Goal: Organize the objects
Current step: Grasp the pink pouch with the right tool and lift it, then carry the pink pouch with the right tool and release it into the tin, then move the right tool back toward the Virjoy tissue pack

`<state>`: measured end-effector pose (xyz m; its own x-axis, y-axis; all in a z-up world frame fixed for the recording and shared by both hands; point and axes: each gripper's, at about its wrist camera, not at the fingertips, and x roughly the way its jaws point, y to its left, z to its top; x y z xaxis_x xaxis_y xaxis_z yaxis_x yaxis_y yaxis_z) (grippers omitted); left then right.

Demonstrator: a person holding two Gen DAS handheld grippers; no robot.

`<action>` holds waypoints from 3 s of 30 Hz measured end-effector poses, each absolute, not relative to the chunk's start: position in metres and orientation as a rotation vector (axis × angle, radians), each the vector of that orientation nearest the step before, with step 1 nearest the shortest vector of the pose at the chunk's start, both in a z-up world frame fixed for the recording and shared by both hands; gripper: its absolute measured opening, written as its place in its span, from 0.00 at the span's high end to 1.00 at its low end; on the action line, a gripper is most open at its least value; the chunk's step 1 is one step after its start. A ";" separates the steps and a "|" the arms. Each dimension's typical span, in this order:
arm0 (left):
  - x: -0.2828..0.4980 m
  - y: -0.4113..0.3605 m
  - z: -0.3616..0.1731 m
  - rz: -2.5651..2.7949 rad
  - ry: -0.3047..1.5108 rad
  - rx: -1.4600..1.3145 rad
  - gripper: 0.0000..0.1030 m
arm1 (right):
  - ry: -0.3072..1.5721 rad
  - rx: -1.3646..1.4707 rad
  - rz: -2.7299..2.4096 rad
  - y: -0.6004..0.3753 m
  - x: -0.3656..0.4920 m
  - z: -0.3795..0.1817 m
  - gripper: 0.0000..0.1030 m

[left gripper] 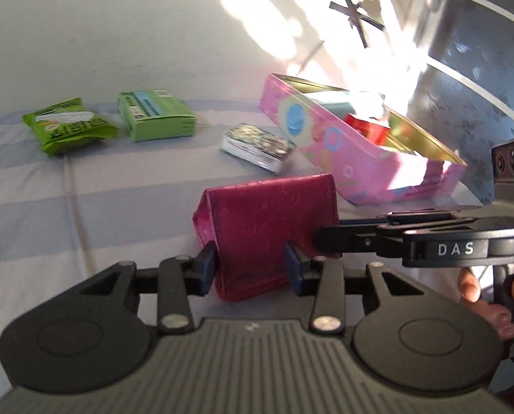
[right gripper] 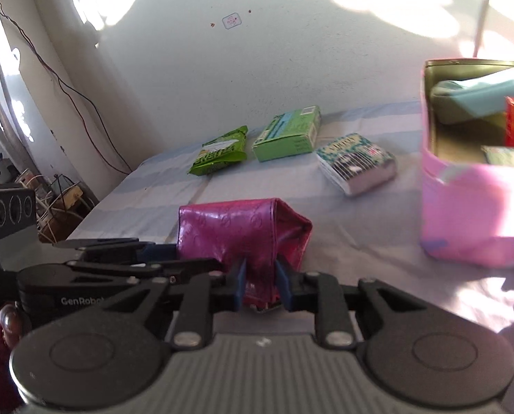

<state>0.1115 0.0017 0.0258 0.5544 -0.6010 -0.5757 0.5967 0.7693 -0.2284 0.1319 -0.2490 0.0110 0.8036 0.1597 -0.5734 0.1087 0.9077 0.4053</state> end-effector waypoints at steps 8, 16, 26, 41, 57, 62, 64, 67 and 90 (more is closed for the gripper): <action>0.089 -0.041 0.060 -0.761 0.615 -0.053 0.57 | 0.459 0.438 -0.036 -0.267 0.058 0.041 0.82; 0.098 -0.139 0.106 -0.829 0.492 0.044 0.49 | 0.243 0.274 -0.221 -0.309 0.025 0.082 0.81; 0.155 -0.269 0.097 -0.918 0.618 0.108 0.49 | 0.257 0.377 -0.402 -0.436 0.012 0.066 0.81; 0.180 -0.299 0.080 -0.718 0.644 0.207 0.47 | 0.242 0.293 -0.665 -0.475 0.028 0.046 0.57; 0.093 -0.246 0.087 -0.632 0.527 0.289 0.46 | 0.200 0.385 -0.639 -0.387 -0.030 0.060 0.57; 0.078 -0.216 0.077 -0.588 0.534 0.278 0.45 | 0.250 0.395 -0.603 -0.361 -0.032 0.053 0.56; 0.074 -0.206 0.071 -0.568 0.537 0.280 0.44 | 0.282 0.404 -0.582 -0.351 -0.030 0.048 0.56; 0.073 -0.189 0.062 -0.527 0.541 0.285 0.44 | 0.319 0.409 -0.562 -0.339 -0.025 0.042 0.56; 0.104 -0.086 0.028 -0.313 0.585 0.208 0.40 | 0.477 0.324 -0.416 -0.273 0.038 0.034 0.56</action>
<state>0.1041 -0.0856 0.0276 0.7888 -0.2301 -0.5700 0.3467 0.9323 0.1034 0.0376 -0.2728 0.0337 0.8077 -0.3080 -0.5028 0.4564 0.8665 0.2023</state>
